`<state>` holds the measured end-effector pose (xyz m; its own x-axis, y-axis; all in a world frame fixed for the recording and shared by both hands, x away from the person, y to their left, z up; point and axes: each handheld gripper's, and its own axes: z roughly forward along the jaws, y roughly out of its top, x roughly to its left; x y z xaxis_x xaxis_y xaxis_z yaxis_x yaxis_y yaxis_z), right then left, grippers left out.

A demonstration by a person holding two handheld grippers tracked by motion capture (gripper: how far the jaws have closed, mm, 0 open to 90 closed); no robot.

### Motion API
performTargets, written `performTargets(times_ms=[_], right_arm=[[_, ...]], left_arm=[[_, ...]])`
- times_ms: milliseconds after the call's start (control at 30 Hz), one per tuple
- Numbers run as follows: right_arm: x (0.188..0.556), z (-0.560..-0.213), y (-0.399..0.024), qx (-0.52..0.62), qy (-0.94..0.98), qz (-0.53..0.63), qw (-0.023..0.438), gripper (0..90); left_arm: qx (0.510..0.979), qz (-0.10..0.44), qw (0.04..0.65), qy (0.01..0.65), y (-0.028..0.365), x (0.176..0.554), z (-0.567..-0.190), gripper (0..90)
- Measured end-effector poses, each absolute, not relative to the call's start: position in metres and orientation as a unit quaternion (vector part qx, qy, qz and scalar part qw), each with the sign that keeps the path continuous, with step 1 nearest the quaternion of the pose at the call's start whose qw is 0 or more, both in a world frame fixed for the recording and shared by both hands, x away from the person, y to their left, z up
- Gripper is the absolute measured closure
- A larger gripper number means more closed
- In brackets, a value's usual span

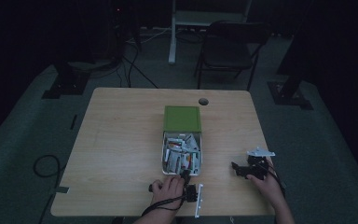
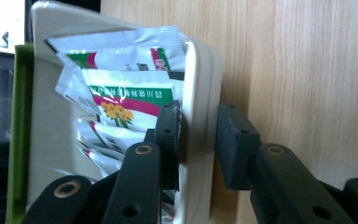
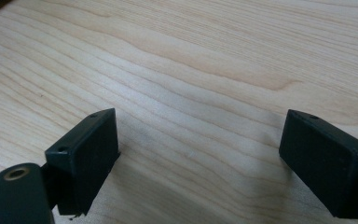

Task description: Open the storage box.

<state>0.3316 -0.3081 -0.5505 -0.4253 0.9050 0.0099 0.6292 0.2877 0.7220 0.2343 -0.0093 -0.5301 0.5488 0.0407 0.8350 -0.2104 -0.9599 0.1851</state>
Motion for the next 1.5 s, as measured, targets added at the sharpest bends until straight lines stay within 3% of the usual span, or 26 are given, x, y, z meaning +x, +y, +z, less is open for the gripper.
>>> performTargets(times_ms=[433, 633, 967, 1500], right_arm=[[0.332, -0.550, -0.308, 0.495, 0.775, 0.334, 0.206, 11.2], [0.332, -0.550, -0.308, 0.495, 0.775, 0.334, 0.207, 11.2], [0.332, -0.550, -0.308, 0.495, 0.775, 0.334, 0.206, 11.2], [0.332, -0.550, -0.308, 0.495, 0.775, 0.334, 0.207, 11.2]], left_arm=[[0.867, 0.453, 0.208, -0.004, 0.005, 0.229, -0.521, 64.6], [0.868, 0.404, 0.285, 0.040, 0.016, 0.230, -0.513, 64.6], [0.870, 0.328, 0.351, 0.109, 0.031, 0.238, -0.509, 65.1], [0.857, 0.261, 0.427, 0.122, 0.049, 0.237, -0.507, 65.1]])
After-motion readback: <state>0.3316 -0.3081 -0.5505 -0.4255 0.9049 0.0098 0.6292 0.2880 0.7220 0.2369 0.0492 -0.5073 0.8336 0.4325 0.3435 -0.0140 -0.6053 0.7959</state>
